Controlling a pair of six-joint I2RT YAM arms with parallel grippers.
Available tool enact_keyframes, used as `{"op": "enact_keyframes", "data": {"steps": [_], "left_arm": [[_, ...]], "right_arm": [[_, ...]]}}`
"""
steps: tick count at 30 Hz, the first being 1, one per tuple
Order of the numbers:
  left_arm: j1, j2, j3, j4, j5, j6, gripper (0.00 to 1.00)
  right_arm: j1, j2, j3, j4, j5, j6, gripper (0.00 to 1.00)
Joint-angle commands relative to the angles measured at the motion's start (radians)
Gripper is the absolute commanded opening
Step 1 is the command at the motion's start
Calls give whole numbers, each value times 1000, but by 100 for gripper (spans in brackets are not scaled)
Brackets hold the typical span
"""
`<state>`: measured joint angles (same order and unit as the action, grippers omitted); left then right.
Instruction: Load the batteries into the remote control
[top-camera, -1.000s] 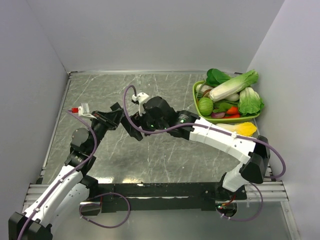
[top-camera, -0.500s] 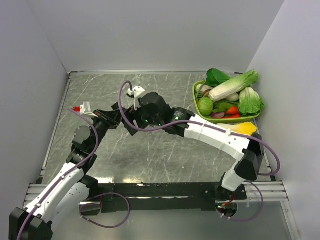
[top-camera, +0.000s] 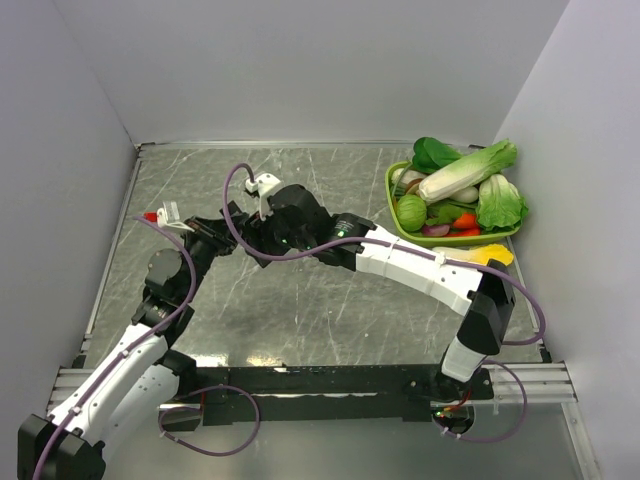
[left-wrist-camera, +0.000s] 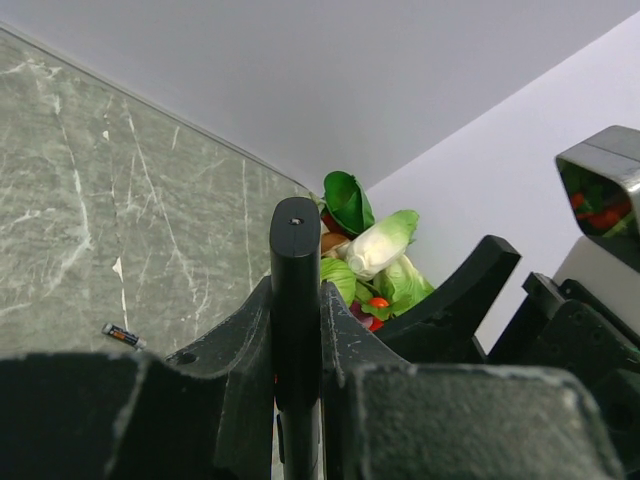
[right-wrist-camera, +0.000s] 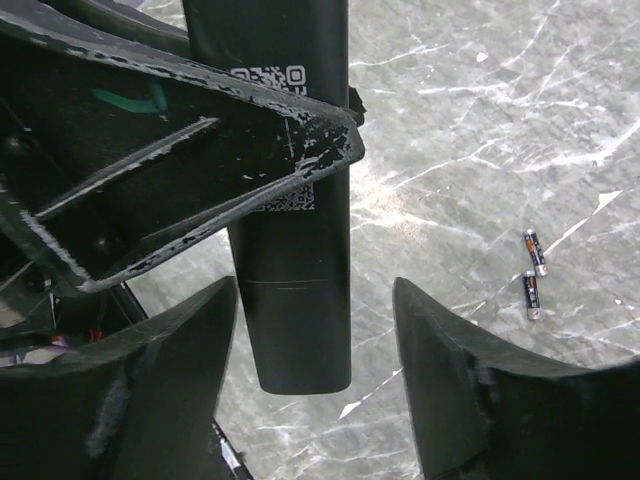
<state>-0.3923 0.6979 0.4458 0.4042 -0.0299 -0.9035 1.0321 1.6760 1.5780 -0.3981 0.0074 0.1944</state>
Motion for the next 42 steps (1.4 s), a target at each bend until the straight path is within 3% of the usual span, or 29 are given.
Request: {"op": "enact_keyframes", "data": {"steps": [1,6,21,27,36,42], "left_arm": [[-3,2,57,6,-39,-9,1],[-3,6,64,2,-48,-18,1],[-3,3,79,-33,-56,-51,1],[-5,6,88,-68,-79,-66,1],[-3,0,111,-85,-225,-72,1],[7,49,151,-73,-355,-38,1]], "right_arm": [[2,2,36,15,17,-12,68],[0,4,25,13,8,-23,62],[9,18,19,-1,-1,-41,61],[17,11,1,-13,2,-55,51],[22,-25,-93,-60,-52,-92,34],[26,-73,-197,-85,-58,-81,33]]}}
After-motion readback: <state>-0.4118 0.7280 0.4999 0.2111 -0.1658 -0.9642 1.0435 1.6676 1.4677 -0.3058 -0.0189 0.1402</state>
